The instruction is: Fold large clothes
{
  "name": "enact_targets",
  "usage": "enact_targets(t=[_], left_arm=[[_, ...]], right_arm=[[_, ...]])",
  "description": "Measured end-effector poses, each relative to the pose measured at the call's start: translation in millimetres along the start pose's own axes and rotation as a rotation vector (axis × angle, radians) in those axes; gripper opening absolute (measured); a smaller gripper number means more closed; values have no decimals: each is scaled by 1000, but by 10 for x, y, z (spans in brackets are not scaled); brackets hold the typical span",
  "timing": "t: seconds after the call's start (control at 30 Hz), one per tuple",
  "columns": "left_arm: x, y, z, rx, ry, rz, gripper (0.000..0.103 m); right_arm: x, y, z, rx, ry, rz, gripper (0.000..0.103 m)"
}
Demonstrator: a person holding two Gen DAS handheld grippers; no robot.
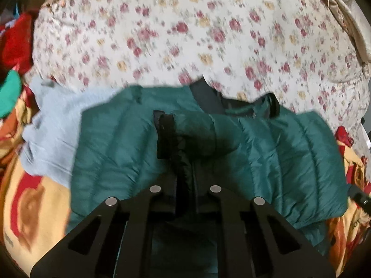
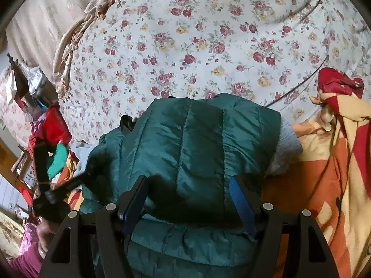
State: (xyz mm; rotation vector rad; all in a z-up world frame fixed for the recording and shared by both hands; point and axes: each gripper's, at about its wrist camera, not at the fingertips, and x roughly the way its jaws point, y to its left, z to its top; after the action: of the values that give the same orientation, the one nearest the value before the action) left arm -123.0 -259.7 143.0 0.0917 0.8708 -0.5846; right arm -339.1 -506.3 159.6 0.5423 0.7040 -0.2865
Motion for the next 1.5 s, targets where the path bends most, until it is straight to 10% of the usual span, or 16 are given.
enact_targets(t=[0.53, 1.0, 1.2, 1.5], left_arm=[[-111, 578, -4, -14, -32, 89, 7], [41, 787, -78, -26, -10, 121, 8], [-238, 831, -6, -63, -54, 42, 54], [-427, 564, 65, 26, -122, 55, 63]], right_arm=[[736, 277, 55, -93, 80, -32, 70], [1398, 766, 93, -304, 72, -138, 90], [901, 774, 196, -276, 41, -81, 90], [183, -65, 450, -141, -28, -214, 90]])
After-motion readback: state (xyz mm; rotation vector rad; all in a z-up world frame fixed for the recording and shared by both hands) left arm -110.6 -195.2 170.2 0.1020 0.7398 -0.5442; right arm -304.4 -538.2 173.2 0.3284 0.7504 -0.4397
